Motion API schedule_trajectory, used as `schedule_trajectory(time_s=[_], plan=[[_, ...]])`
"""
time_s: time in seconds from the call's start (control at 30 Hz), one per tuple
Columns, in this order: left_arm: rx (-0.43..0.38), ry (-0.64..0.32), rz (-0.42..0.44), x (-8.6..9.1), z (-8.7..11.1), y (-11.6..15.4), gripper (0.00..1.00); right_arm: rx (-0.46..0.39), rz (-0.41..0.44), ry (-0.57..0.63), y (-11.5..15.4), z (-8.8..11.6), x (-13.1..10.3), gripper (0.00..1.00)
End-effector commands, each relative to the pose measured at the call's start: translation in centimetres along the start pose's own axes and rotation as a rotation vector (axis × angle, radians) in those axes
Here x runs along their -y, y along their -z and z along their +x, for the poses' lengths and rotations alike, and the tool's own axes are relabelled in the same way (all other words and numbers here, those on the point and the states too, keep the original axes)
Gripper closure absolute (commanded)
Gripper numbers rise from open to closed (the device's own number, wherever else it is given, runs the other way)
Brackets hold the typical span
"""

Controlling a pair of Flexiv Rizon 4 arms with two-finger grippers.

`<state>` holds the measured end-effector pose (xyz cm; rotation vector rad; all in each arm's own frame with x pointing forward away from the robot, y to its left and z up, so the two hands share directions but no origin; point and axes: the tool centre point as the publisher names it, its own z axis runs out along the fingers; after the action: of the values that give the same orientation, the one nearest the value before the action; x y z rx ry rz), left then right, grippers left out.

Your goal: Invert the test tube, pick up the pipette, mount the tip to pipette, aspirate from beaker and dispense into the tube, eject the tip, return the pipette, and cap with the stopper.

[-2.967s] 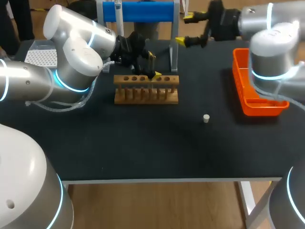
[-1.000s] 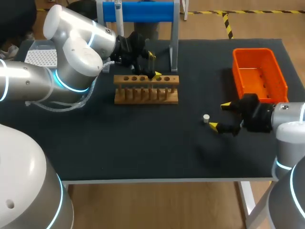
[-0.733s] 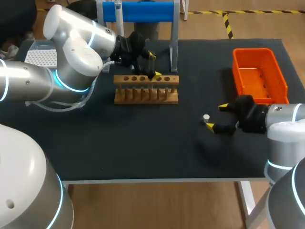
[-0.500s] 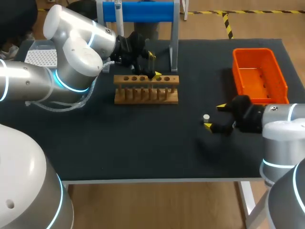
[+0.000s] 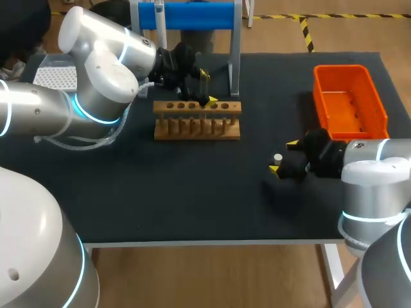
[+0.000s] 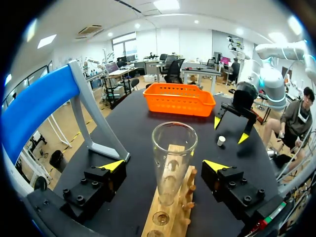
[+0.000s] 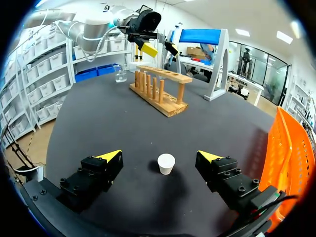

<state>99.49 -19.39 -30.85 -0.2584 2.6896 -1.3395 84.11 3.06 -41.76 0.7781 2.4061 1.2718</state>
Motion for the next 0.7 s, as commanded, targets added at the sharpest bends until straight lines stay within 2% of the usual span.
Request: schedule_trajectory(time_s=[0.03, 0.57, 0.63, 0.7], plan=[[-0.002, 0.001, -0.002, 0.03, -0.09, -0.06, 0.00, 0.007, 0.004, -0.001, -0.89, 0.08, 0.11, 0.00], [-0.002, 0.001, -0.002, 0.03, -0.09, -0.06, 0.00, 0.027, 0.000, -0.011, -1.45, -0.66, 0.17, 0.00], [-0.002, 0.001, -0.002, 0.03, -0.09, -0.06, 0.00, 0.029, -0.003, -0.010, -1.45, -0.67, 0.16, 0.11], [-0.002, 0.001, -0.002, 0.03, -0.09, -0.06, 0.00, 0.029, -0.003, -0.009, -1.45, -0.68, 0.16, 0.16]])
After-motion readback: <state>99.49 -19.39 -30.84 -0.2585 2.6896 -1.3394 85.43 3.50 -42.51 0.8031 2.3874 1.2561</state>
